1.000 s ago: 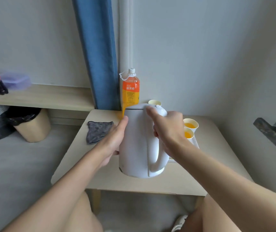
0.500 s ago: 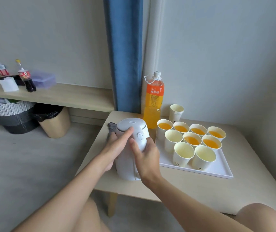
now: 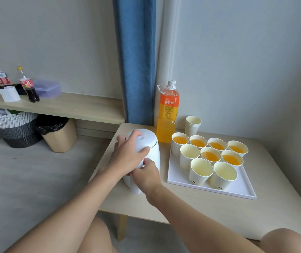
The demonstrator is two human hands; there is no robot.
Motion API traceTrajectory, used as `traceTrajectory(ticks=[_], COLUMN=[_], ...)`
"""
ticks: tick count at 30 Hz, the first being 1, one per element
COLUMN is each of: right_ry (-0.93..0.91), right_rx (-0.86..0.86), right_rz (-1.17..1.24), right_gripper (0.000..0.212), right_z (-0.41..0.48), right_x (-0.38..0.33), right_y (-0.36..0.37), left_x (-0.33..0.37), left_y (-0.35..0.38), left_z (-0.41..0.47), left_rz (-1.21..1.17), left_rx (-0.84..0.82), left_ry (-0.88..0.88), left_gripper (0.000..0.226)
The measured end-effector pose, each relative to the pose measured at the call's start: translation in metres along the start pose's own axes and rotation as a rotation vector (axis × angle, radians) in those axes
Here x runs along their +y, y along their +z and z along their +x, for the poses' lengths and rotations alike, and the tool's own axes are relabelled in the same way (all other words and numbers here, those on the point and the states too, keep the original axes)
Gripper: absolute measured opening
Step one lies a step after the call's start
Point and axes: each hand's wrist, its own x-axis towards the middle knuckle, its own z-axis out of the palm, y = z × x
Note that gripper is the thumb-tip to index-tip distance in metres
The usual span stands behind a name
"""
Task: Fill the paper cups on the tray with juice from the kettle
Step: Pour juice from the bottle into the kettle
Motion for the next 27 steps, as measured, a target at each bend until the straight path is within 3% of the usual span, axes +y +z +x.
traceTrajectory(ticks=[13,19,23,27], right_ry=[-0.053,0.019,0.004,-0.01], right_rx=[-0.054,-0.124,-0.209,-0.34], right_rz=[-0.062,-0.061,0.051,-0.031], right_gripper=[0.022,0.026,0.036,0.044], right_z=[0.002,0.0,-0.006,-0.008], right_x=[-0.009,-0.019,-0.025,-0.016], right_y=[0.006,0.003,0.006,0.0], left_x=[0.004,0.011,0.012,0.004], left_y=[-0.003,-0.004,-0.007,-0.013], left_z=[0.003,-0.009,-0.016,-0.016], left_rz=[0.292,0.122,-0.017,0.044], left_rx=[0.007,0.092,0.196,0.123], left_ry=[0.081,0.119,-0.004,-0.121], left_gripper=[0.039,0.049,0.063,0.038])
